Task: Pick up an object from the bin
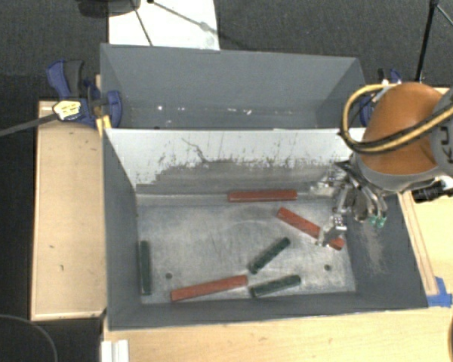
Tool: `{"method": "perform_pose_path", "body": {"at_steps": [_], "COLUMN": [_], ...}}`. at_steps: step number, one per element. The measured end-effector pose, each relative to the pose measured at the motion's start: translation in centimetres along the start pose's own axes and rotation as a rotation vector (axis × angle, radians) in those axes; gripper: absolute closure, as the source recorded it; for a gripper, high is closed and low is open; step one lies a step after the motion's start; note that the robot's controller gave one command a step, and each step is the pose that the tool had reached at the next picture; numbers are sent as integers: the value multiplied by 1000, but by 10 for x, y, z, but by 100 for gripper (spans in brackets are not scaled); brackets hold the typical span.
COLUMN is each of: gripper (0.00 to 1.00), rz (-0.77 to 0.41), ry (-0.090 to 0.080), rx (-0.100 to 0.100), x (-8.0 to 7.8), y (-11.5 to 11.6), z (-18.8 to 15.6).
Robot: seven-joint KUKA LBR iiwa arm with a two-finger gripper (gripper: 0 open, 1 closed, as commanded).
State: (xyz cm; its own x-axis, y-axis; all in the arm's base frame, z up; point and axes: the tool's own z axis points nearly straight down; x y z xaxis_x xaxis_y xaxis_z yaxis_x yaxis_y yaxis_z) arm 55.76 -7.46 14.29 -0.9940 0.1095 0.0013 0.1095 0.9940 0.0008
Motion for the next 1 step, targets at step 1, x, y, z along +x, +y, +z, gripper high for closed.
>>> {"method": "perform_pose_path", "body": {"at_steps": [1], "gripper": [0], "rz": [145], "ry": [-8], "rx": [0], "x": [-16], "y": [4], "z": [13]}}
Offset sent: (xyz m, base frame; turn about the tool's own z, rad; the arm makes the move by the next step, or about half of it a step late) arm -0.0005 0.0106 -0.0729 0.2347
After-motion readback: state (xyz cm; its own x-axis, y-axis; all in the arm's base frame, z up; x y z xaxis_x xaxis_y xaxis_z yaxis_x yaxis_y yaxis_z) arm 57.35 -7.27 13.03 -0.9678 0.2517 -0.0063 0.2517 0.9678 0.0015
